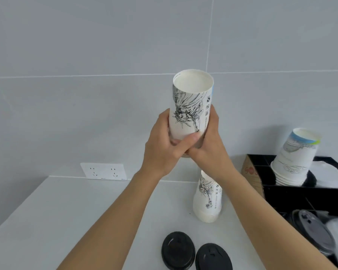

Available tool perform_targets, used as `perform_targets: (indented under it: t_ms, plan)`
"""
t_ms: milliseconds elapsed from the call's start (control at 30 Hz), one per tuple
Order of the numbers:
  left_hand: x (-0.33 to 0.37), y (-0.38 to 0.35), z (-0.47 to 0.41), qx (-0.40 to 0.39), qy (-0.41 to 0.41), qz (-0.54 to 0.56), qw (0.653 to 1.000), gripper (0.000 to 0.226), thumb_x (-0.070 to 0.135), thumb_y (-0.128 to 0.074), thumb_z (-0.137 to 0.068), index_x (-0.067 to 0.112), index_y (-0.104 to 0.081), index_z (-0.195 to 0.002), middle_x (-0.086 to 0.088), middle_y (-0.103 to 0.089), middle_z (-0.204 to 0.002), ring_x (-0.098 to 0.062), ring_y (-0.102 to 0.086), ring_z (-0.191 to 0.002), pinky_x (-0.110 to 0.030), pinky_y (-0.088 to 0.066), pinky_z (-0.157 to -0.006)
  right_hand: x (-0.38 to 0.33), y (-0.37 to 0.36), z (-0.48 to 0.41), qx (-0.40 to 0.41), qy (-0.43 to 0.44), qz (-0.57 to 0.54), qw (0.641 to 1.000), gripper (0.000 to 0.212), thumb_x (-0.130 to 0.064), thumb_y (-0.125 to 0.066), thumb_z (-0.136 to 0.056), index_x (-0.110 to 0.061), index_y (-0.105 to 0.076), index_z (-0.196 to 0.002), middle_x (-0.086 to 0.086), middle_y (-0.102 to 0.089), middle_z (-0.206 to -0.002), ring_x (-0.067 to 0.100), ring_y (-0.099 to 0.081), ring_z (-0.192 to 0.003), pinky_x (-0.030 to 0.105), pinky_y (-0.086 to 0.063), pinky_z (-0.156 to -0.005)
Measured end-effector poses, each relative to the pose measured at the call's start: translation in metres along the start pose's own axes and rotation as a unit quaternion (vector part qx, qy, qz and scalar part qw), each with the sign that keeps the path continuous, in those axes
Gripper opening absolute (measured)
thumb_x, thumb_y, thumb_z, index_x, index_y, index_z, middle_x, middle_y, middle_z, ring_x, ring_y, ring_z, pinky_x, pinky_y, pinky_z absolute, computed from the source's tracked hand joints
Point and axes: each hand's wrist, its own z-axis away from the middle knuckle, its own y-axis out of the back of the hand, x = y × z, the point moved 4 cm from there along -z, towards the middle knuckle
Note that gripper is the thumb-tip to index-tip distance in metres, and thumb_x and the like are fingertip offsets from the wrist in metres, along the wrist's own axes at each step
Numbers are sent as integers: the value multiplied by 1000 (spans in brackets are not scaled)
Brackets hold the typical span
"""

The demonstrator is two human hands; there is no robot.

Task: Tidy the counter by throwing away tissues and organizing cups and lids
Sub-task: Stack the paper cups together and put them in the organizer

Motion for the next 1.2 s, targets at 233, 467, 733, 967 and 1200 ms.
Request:
perform_targets:
  t_ms: [233,467,733,967,1200]
  plan:
    - [-2,-55,7,-39,5,19,999,48,57,-64,-63,46,-43,-105,17,-61,-111,-6,-58,-104,-41,-52,-83,15,48,23,30,-24,45,998,85,-28,-79,-61,-59,-25,-119,-22,-52,-121,11,-55,-116,51,-54,-85]
    - [-64,-95,36,-86,84,17,993,47,60,-64,-62,53,-41,-102,21,-61,-110,-1,-57,-103,-36,-51,-86,70,55,59,4,-97,96,991,82,-28,-80,-64,-67,-23,-109,-45,-44,-110,-9,-53,-103,42,-52,-89]
    - [-143,-121,80,-180,193,45,963,55,56,-68,-59,49,-41,-106,23,-58,-114,11,-53,-103,-25,-47,-88,163,40,109,-16,-195,83,977,73,-27,-80,-66,-51,-33,-117,-22,-57,-113,8,-60,-106,43,-54,-86]
    - [-169,-123,81,-233,237,77,940,69,51,-73,-56,46,-38,-114,24,-52,-122,10,-49,-110,-9,-41,-86,195,39,118,-12,-212,26,977,69,-14,-82,-64,-42,-48,-117,-12,-63,-115,11,-60,-110,37,-53,-89]
    - [-187,-104,85,-149,308,208,916,53,57,-53,-68,31,-60,-113,15,-61,-123,-1,-49,-121,-32,-34,-103,212,56,150,44,-355,-147,922,80,-54,-64,-66,-45,-27,-137,-19,-25,-149,-5,-23,-136,22,-24,-102]
